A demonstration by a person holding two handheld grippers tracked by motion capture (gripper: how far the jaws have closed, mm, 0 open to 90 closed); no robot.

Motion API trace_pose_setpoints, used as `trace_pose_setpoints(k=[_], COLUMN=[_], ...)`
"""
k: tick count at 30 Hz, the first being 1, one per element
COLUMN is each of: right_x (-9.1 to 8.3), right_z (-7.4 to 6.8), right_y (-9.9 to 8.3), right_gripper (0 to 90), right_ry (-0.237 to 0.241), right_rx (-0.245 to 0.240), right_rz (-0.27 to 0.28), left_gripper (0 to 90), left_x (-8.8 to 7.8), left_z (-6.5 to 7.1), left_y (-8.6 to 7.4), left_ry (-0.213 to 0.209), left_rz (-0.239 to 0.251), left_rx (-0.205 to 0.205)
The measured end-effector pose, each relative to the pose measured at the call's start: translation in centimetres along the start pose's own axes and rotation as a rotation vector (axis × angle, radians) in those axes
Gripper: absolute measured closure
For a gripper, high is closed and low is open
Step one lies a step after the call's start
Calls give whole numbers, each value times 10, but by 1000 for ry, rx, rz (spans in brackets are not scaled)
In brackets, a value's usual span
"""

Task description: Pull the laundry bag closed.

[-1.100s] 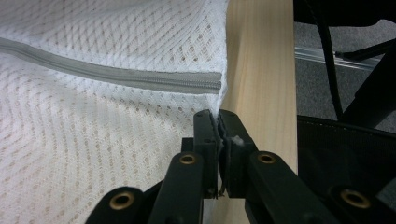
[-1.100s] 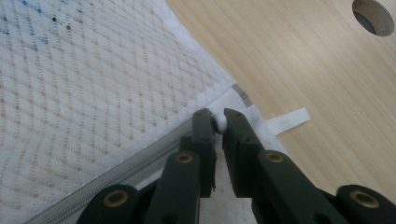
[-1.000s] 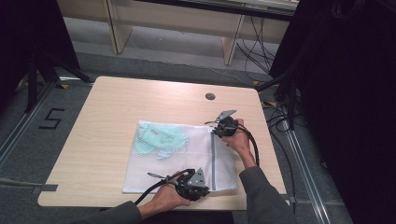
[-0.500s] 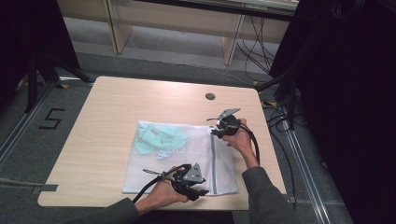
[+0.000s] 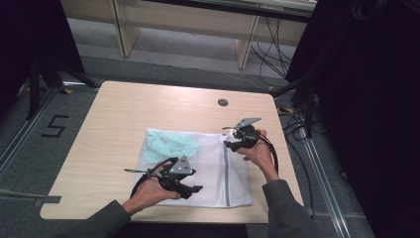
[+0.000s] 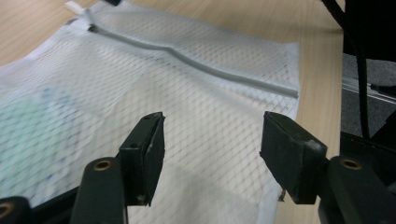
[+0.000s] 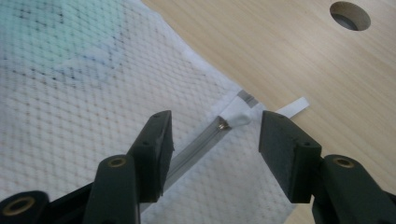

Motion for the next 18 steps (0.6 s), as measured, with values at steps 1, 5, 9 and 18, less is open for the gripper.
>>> trace_pose_setpoints(k=[1,5,9,18], right_x=[1,-8,-14,-31], right_z=[-2,-15,-30,-59], right_y=[1,-3,-9,-32], right_gripper=[436,426,416,388], right_ry=[2,30,53,73], right_rx=[5,12,11,-7], right_rz=[29,33,42,47], left_gripper=[377,365,351,325], left_x=[-3,-14,-24,-39], left_z=[-4,-19,-29,-35], left_y=[-2,-10,-17,-27], left_ry=[10,41,60,84], left_rz=[0,-3,-2,-8], left_rx=[-11,-44,-63,-53])
Point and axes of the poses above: each handheld gripper's, and its own axes: x roughly forward along the jaws, y roughly out of its top, z roughly to its right, the point moved 9 cm from there along x, roughly forward along the jaws, and after that the axes turned 10 degrees about y, right-handed, at the moved point
